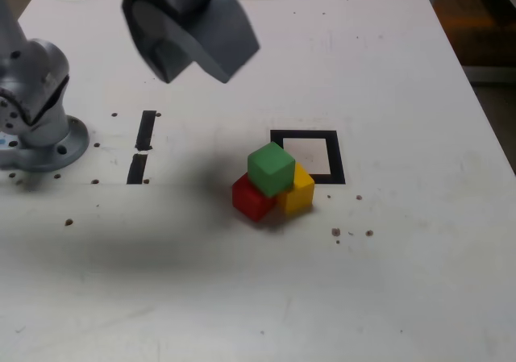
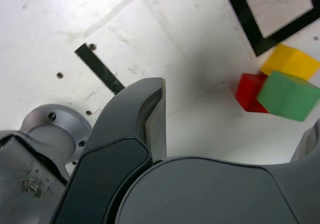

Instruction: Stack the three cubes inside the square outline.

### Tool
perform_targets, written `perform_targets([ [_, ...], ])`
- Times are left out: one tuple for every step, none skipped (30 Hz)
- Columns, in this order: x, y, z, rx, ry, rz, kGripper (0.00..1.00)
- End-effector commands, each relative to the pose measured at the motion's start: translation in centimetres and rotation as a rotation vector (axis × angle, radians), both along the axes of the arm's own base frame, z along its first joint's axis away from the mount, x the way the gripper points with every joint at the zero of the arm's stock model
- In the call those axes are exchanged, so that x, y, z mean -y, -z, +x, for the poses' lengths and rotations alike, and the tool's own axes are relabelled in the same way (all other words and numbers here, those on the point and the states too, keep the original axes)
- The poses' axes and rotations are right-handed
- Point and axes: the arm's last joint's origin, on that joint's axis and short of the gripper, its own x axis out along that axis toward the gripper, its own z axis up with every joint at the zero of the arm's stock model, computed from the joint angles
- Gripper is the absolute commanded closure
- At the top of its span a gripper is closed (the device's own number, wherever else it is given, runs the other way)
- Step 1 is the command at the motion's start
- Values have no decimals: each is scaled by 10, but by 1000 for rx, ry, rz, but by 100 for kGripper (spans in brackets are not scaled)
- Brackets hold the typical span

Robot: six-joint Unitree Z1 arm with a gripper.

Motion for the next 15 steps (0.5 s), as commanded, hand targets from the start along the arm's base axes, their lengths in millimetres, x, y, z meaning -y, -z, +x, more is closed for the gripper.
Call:
perform_targets([
  [1, 0, 7, -4, 29, -4, 1],
  [2, 0, 10, -8, 43, -5, 0],
  [3, 1, 12, -11, 57, -6, 0],
  [3, 1, 15, -16, 69, -6, 0],
  [5, 2, 17, -19, 80, -6, 0],
  [6, 3, 20, -21, 90, -6, 1],
  [8, 5, 23, -22, 100, -6, 1],
  [10, 6, 25, -22, 110, -6, 1],
  [12, 8, 28, -21, 119, -7, 1],
  [15, 9, 31, -18, 127, -8, 1],
  [18, 11, 34, -13, 135, -9, 1],
  [21, 12, 36, -7, 142, -11, 1],
  [24, 14, 39, -3, 147, -13, 1],
  [27, 16, 40, 1, 151, -14, 1],
  [29, 17, 42, 4, 154, -16, 1],
])
